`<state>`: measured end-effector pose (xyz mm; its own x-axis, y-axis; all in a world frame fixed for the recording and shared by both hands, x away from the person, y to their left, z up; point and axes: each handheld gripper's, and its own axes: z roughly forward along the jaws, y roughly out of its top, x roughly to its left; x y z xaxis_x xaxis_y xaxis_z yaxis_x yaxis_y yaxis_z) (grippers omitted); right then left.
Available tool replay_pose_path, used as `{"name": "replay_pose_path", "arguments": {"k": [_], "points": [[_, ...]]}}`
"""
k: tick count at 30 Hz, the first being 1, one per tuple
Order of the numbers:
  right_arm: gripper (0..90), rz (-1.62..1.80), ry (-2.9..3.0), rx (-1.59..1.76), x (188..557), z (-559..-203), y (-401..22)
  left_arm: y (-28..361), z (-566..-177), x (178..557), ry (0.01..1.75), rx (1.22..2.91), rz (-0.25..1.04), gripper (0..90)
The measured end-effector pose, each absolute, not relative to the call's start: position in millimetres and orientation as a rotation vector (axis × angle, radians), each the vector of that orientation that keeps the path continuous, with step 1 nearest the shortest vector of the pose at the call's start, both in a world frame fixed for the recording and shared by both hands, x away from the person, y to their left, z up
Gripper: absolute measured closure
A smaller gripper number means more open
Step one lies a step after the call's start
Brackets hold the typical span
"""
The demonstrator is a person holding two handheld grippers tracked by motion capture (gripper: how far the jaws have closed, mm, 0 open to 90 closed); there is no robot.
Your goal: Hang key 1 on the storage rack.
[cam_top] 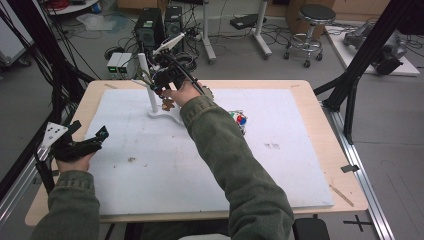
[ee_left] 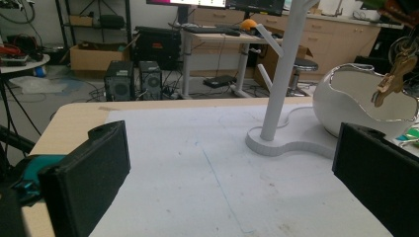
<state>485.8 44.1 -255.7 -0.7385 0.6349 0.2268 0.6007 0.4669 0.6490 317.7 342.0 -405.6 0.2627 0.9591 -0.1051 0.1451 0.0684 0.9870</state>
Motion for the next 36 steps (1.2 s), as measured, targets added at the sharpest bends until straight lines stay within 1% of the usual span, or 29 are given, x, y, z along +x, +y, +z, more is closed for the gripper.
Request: {"name": "replay_pose_path", "arguments": {"k": [13,16,18,21,23,25,26,27,28,30,32,36], "points": [[77.2,1.087,2.606,1.201,485.5,-265.6,53.9,341.7,-405.8,318.1,1.138,1.356,0.874,1.7],[74.4,1.068,2.596,1.250,486.9,-266.9,53.2,341.9,-405.9,318.1,1.138,1.357,0.874,1.7],[58.1,1.052,2.591,1.262,487.5,-267.3,52.0,341.9,-406.0,318.3,1.139,1.358,0.874,1.7],[42.5,1.025,2.585,1.262,486.9,-265.0,48.3,341.7,-406.2,318.3,1.138,1.361,0.874,1.7],[35.6,1.017,2.583,1.250,486.4,-263.5,45.5,341.9,-406.3,318.5,1.137,1.364,0.875,1.7],[24.6,1.023,2.581,1.251,485.4,-261.5,40.6,341.6,-406.2,318.4,1.139,1.363,0.874,1.7],[19.6,1.028,2.580,1.246,484.7,-260.8,37.9,341.5,-406.3,318.4,1.139,1.363,0.874,1.7],[16.7,1.035,2.575,1.245,484.3,-260.7,35.9,341.6,-406.2,318.5,1.138,1.366,0.874,1.7],[10.9,1.054,2.575,1.242,483.8,-260.3,31.3,341.5,-406.3,318.5,1.139,1.365,0.873,1.7],[9.6,1.073,2.573,1.215,482.6,-259.8,24.3,341.1,-406.3,318.6,1.139,1.366,0.873,1.7],[0.6,1.073,2.566,1.195,481.2,-260.0,15.5,341.0,-406.3,318.7,1.138,1.367,0.873,1.7],[0.5,1.097,2.542,1.191,479.3,-258.1,-1.6,340.9,-406.4,318.8,1.140,1.367,0.874,1.7]]}}
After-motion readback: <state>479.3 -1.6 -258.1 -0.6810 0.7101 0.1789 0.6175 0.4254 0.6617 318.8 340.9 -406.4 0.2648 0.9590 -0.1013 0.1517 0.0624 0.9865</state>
